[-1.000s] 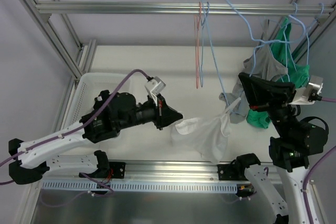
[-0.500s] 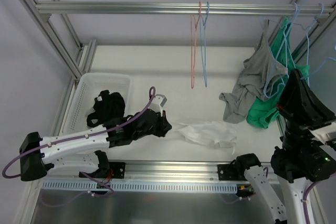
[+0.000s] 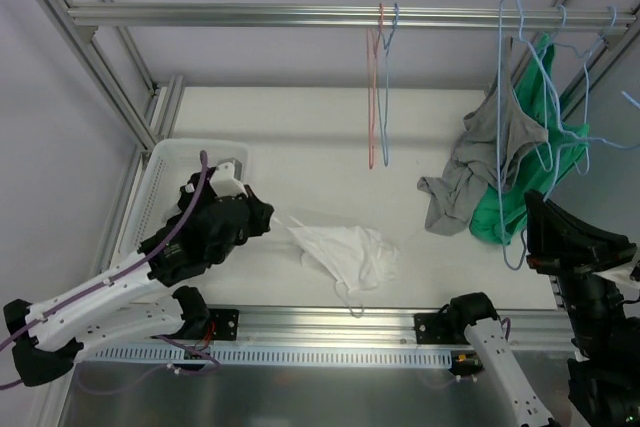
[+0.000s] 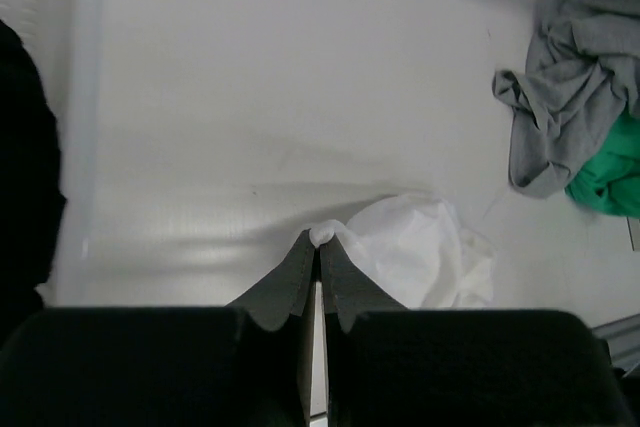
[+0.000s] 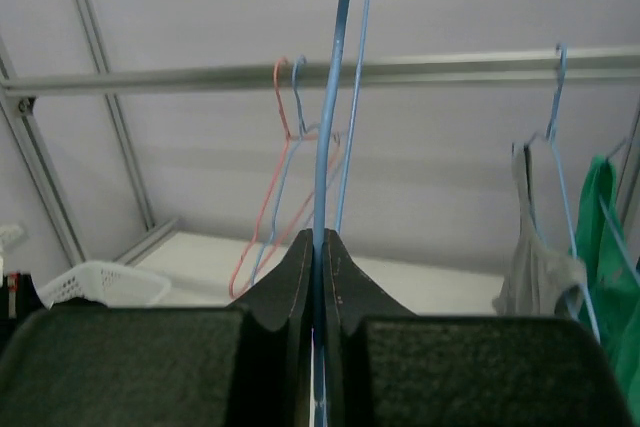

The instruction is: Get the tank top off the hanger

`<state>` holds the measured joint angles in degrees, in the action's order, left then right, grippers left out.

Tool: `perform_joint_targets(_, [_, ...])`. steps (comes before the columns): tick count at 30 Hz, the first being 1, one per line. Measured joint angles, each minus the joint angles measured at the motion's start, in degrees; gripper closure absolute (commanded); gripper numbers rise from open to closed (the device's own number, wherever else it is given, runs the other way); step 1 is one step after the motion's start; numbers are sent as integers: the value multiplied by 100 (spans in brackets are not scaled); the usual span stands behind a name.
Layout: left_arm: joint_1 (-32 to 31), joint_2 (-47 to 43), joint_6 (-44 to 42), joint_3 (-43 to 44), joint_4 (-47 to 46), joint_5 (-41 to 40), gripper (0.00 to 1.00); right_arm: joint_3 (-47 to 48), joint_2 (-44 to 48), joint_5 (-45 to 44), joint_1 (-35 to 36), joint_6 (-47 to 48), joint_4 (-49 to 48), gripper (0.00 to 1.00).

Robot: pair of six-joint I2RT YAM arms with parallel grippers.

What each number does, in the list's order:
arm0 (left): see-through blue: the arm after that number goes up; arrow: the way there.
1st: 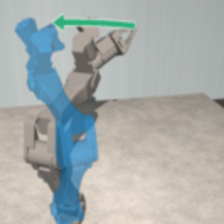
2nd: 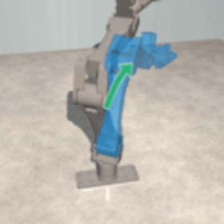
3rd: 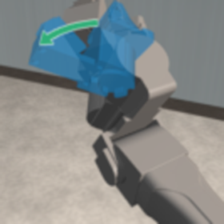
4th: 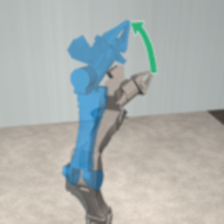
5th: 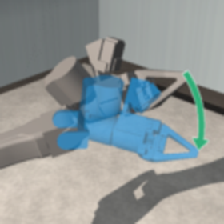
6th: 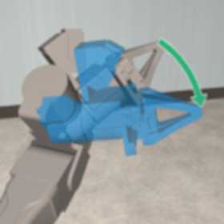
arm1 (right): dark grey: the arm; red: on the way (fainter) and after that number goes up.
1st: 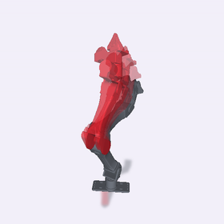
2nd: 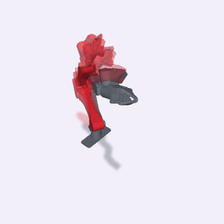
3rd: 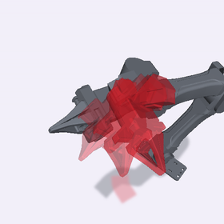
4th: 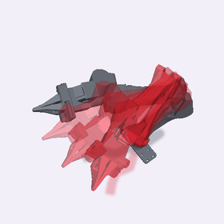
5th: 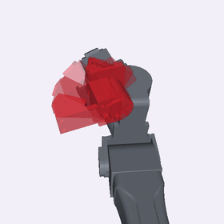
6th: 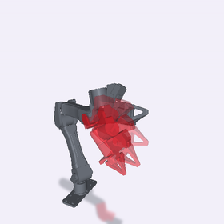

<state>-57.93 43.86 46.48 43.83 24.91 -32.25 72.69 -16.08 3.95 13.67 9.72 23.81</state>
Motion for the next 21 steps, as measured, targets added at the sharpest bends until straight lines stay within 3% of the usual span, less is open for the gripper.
perform_joint_targets(8, [1080,254,-439,713,459,208,100,-197,-234,-210,0,-459,2245,100])
perform_joint_targets(16, [1150,988,-756,907,426,1344,98,-225,-1497,-269,0,-404,2179,100])
perform_joint_targets(17, [1145,1029,-780,896,411,1523,93,-125,-1799,-280,0,-376,2096,100])
perform_joint_targets(18, [1132,1054,-817,861,369,1679,76,-13,-2041,-284,0,-352,2017,100])
perform_joint_targets(20, [1064,1029,-846,699,306,1912,57,387,-2695,-289,0,-299,1838,100])
perform_joint_targets(21, [1021,990,-857,616,286,2000,43,605,-2988,-284,0,-282,1733,100])
